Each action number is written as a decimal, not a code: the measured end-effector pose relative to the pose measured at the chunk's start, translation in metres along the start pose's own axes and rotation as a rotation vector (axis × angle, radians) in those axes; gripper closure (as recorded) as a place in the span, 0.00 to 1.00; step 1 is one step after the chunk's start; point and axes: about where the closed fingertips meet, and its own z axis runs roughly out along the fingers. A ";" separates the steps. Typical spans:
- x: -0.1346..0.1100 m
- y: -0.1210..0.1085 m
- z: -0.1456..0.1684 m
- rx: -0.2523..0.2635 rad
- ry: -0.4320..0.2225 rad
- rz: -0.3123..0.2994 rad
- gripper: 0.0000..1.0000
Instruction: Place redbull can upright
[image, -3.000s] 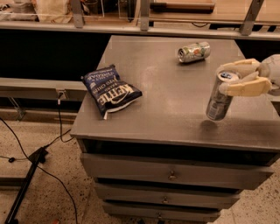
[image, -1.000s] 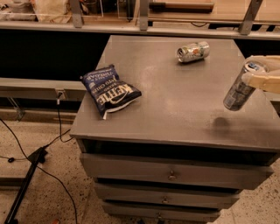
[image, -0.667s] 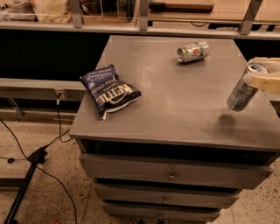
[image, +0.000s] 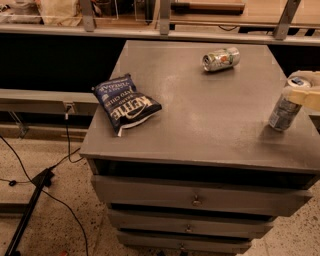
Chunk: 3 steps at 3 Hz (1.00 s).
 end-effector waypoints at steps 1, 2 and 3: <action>0.009 -0.005 -0.003 0.021 0.011 0.030 0.29; 0.010 -0.006 -0.003 -0.003 -0.017 0.029 0.05; -0.007 -0.006 -0.012 -0.028 -0.002 -0.030 0.00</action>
Offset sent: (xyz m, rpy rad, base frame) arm 0.0000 -0.0141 -0.0094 0.0585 -0.0059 0.0306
